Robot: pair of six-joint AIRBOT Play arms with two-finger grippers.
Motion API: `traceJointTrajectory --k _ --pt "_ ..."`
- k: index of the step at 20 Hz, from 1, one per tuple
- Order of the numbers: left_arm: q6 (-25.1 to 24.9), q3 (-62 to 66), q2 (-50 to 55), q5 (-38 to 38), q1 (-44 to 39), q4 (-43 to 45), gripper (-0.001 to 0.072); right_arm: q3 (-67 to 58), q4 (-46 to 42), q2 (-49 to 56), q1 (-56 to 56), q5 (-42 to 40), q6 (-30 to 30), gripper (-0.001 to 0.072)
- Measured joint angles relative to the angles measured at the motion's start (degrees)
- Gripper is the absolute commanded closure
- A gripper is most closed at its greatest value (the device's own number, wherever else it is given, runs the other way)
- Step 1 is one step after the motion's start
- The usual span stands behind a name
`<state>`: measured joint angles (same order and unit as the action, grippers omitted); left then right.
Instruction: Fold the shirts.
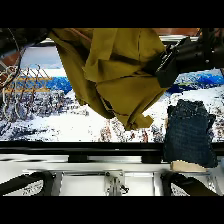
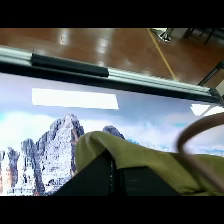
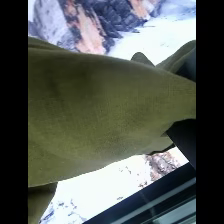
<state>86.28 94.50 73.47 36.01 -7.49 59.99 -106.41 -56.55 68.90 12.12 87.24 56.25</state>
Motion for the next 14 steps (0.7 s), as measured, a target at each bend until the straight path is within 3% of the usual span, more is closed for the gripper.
traceJointTrajectory --k 7,14 --pt "-0.92 3.58 0.02 0.87 0.13 -0.02 0.0657 0.0 -1.75 2.78 0.0 0.96 -2.32 0.0654" --pt "-0.72 4.02 3.32 8.11 2.75 -0.04 0.0657 0.0 0.31 2.34 -0.02 1.4 -3.37 0.0655"
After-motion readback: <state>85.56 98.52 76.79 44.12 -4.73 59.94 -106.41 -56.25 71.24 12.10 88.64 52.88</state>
